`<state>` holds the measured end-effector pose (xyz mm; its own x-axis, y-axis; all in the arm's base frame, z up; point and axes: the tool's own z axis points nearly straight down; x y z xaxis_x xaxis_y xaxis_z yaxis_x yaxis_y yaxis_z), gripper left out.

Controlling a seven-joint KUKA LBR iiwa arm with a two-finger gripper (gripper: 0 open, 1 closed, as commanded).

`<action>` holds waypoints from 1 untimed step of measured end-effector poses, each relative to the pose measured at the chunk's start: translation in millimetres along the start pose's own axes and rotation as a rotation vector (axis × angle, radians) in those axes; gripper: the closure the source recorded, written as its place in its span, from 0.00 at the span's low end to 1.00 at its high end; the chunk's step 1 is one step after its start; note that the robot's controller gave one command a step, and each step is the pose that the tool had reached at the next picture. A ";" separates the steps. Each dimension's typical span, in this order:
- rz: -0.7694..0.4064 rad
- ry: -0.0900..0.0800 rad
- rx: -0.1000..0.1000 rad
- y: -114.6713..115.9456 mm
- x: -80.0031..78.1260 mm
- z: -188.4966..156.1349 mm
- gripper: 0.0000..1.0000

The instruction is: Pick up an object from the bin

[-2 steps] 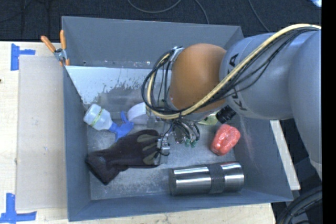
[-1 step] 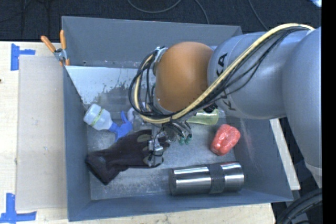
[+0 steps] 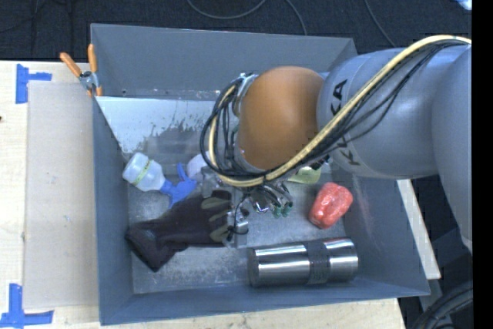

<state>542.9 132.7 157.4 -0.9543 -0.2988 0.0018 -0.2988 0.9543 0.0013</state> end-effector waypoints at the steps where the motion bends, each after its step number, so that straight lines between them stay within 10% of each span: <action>1: -0.284 0.001 0.000 26.7 -19.0 51.8 0.00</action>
Offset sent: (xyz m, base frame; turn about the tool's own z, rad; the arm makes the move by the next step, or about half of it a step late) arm 0.0206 -0.0039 -0.0874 -0.2726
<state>553.0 163.8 105.5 -0.8325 -0.5541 0.0021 -0.5541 0.8325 0.0022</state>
